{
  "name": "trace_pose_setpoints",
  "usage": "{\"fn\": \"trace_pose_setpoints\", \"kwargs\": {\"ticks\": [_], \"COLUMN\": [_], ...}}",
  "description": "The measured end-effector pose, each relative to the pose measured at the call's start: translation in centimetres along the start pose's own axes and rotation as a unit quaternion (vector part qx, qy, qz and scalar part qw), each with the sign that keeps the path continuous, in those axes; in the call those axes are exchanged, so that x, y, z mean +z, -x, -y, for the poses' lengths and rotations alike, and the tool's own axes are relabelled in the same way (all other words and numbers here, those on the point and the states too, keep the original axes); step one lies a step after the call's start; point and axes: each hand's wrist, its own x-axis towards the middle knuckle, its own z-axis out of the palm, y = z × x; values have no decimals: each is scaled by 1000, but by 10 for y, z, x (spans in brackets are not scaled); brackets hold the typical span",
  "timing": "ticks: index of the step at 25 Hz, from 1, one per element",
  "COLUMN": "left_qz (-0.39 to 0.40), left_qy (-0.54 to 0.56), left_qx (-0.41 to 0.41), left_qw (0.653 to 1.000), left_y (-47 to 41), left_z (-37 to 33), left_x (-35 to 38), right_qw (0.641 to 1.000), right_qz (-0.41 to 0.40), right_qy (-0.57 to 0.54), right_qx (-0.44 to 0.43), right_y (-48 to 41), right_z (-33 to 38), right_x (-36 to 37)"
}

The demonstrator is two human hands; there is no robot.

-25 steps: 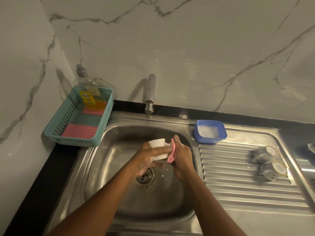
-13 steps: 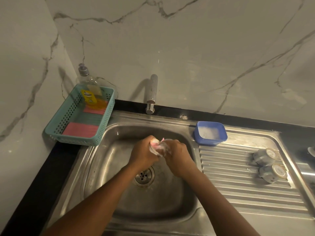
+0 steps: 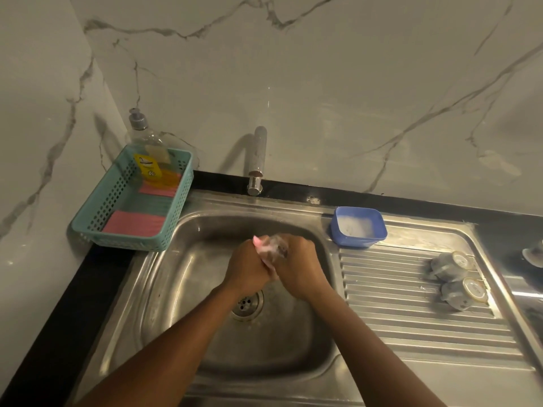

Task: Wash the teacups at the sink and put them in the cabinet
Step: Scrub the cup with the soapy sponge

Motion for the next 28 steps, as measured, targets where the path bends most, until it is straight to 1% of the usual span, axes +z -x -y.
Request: {"fn": "trace_pose_setpoints", "kwargs": {"ticks": [2, 3, 4, 5, 6, 7, 8, 9, 10, 11, 12, 13, 14, 15, 16, 17, 18, 19, 20, 21, 22, 23, 24, 26, 27, 28], "left_qz": [6, -3, -11, -18, -24, -28, -25, -15, -7, -11, -21, -30, -37, -38, -32, -25, -13, -6, -11, -23, -34, -38, -36, -30, -35, -43], "left_qy": [-7, -12, -19, -24, -24, -17, -12, -10, -10, -8, -6, -6, -10, -13, -12, -12, -9, -11, -9, -7, -3, 0, 8, 29, 39, 50], "left_qx": [-9, -4, -1, -2, -5, -8, -8, -8, -10, -9, -8, -8, -8, -8, -9, -10, -14, -19, -21, -25, -28, -37, -47, -59, -58, -58], "left_qw": [1000, 1000, 1000, 1000, 999, 999, 1000, 1000, 1000, 1000, 1000, 999, 999, 999, 999, 1000, 1000, 1000, 1000, 999, 999, 999, 998, 997, 997, 996], "left_y": [0, 0, 1, 2, 4, 5, 5, 3, 3, 3, 3, 3, 3, 4, 6, 6, 6, 5, 4, 3, 3, 2, 2, 1, 0, -1], "left_z": [-5, -5, -4, -1, 1, 2, 2, 0, -3, -5, -6, -5, -3, 0, 1, 0, -4, -8, -11, -11, -11, -8, -5, -4, -5, -8], "left_x": [2, 3, 2, 1, 1, 1, 2, 3, 4, 3, 1, -2, -2, -2, -1, 0, 3, 4, 4, 3, 2, 1, 2, 5, 8, 9], "right_qw": [997, 997, 998, 995, 990, 992, 997, 999, 998, 996, 997, 995, 987, 981, 977, 976, 980, 987, 995, 997, 995, 991, 986, 986, 987, 985], "right_qz": [-52, -55, -36, 0, 30, 42, 29, -1, -34, -50, -36, -17, 2, 25, 37, 46, 52, 35, -11, -48, -40, -1, 35, 65, 64, 37], "right_qy": [-54, -36, 23, 92, 132, 119, 72, 7, -31, -38, 9, 79, 153, 193, 209, 208, 188, 156, 99, 66, 92, 127, 164, 155, 145, 166], "right_qx": [36, 49, 49, 42, 30, 23, 23, 36, 51, 60, 63, 61, 40, 10, -25, -50, -37, -16, 1, 18, 21, 27, 5, -20, -9, -6], "right_y": [-7, -8, -5, 1, 6, 10, 9, 4, -2, -5, -5, -4, 2, 5, 8, 6, 2, -5, -9, -10, -9, -4, 1, 1, -4, -12], "right_z": [4, 1, -3, -6, -6, -4, 0, 4, 4, 5, 4, 0, -2, -1, 4, 9, 14, 13, 9, 1, -4, -5, -7, -9, -13, -17], "right_x": [2, 1, 1, 2, 4, 6, 8, 7, 5, 2, 0, -1, 0, 1, 5, 7, 6, 3, 0, -3, -4, -5, -3, -3, -8, -18]}}
